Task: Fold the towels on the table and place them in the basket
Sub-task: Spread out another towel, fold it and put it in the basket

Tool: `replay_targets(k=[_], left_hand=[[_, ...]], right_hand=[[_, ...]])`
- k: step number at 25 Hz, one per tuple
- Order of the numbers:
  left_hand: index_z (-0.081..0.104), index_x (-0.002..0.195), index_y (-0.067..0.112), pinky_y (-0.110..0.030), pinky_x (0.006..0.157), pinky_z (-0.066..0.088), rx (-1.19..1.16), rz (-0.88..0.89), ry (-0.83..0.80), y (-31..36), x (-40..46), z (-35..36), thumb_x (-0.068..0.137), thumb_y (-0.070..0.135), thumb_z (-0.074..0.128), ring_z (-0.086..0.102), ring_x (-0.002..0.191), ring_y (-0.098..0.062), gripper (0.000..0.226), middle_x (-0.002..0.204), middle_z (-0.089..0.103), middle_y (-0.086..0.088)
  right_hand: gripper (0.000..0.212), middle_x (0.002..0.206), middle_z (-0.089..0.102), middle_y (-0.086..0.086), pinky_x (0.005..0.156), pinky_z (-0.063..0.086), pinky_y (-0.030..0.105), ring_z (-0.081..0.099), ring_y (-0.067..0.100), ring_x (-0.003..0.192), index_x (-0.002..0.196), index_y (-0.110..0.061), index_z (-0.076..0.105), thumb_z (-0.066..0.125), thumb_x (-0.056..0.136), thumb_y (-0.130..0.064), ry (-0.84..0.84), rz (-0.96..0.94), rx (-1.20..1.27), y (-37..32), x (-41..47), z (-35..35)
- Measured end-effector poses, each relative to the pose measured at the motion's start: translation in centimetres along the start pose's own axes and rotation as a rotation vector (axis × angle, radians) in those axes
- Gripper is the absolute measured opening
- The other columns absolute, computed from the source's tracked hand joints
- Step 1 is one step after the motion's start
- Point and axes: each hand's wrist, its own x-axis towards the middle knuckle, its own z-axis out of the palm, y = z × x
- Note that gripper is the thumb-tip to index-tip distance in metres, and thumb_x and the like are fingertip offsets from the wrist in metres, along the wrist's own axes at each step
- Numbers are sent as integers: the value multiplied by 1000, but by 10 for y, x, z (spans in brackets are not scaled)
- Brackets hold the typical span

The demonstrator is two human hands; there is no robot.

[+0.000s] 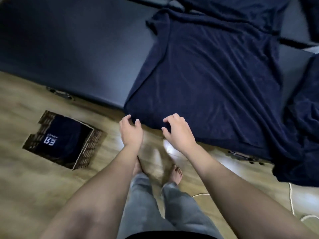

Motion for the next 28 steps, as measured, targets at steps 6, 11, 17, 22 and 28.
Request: replay_targets(k=[6,11,17,22,28], left_hand=[[34,142,19,-32,112,36,-142,-175,-177,2,67,-26,89,29,73,51,130,-21,67,147,46,-2],[52,95,24,-53,105,44,-81,-241,-378,-4,82,-19,62,67,59,65,89,-18,54,90,67,6],[67,88,6,-44,88,54,-305,-60,-314,27,121,-65,84,53,55,61,81,-18,49,90,72,-16],[73,98,11,-31,80,57,-458,-94,-472,107,178,-130,100,35,60,73,88,-17,27,99,77,-6],[72,109,18,-39,84,56,-521,-377,-725,79,183,-161,102,45,51,72,91,-21,35,96,77,0]], right_hand=[[38,139,51,-3,101,43,39,47,26,115,141,-20,54,52,103,-24,-144,4,76,-69,55,36],[39,131,51,-6,98,46,41,42,24,109,139,-18,58,40,105,-13,-113,118,236,-97,84,61],[47,141,54,-2,104,44,42,46,23,113,143,-16,54,62,98,-27,-9,-18,246,-123,95,57],[78,153,43,-1,108,39,35,46,25,123,155,-17,34,76,89,-27,77,-131,272,-188,139,47],[32,128,68,0,102,48,36,61,18,118,131,-14,66,61,100,-19,175,-81,404,-192,149,65]])
